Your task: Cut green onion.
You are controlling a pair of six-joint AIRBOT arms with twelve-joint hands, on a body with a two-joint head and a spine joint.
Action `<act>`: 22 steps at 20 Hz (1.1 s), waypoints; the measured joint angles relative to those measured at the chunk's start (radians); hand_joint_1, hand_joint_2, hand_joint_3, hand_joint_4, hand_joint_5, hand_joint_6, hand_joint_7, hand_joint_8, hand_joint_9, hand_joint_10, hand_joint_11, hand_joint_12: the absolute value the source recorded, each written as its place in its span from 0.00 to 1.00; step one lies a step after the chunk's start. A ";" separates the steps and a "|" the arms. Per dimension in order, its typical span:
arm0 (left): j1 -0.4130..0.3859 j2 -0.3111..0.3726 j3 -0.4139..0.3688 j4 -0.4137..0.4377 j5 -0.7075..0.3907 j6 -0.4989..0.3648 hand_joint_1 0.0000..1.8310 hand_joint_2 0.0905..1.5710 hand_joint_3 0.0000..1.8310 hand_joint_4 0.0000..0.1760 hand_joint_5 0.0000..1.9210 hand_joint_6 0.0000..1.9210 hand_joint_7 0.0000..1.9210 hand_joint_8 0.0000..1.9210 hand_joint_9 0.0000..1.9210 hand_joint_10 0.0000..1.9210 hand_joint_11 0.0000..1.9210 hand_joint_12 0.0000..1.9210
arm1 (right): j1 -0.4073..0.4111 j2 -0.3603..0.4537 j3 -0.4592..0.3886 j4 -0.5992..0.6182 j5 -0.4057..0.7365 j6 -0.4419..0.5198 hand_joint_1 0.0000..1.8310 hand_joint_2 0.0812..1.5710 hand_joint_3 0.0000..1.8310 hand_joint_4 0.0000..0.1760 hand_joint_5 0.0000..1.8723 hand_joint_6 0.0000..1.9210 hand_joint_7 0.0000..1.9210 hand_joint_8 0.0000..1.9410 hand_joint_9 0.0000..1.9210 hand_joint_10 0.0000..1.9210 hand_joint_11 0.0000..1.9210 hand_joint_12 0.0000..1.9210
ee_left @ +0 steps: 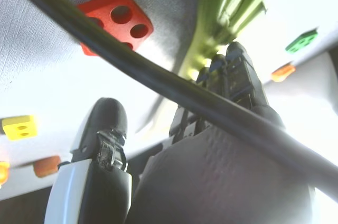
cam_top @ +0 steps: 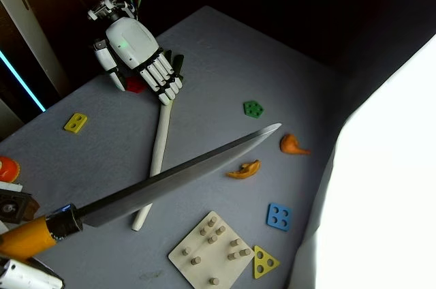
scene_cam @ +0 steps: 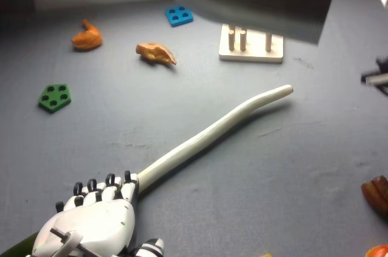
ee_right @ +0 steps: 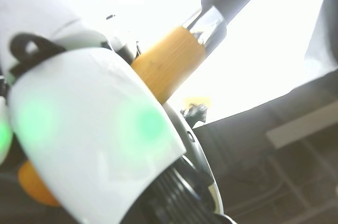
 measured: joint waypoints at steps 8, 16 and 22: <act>0.000 0.000 0.000 0.020 -0.018 0.000 0.16 0.93 0.00 0.05 0.00 0.00 0.00 0.00 0.00 0.00 0.01 0.00 | 0.035 -0.054 0.276 -0.281 -0.166 0.303 0.85 0.71 0.00 1.00 0.64 1.00 0.71 1.00 0.76 1.00 0.79 1.00; -0.034 0.022 0.016 0.062 -0.097 0.000 0.21 0.91 0.00 0.04 0.00 0.00 0.00 0.00 0.01 0.00 0.00 0.00 | -0.027 -0.181 0.502 -0.364 -0.166 0.453 0.86 0.70 0.00 1.00 0.66 1.00 0.73 1.00 0.77 1.00 0.81 1.00; -0.074 0.103 0.022 0.095 -0.148 0.018 0.26 0.89 0.00 0.05 0.01 0.00 0.02 0.00 0.03 0.00 0.02 0.02 | -0.055 -0.288 0.636 -0.430 -0.147 0.500 0.84 0.70 0.00 1.00 0.66 1.00 0.74 1.00 0.78 1.00 0.83 1.00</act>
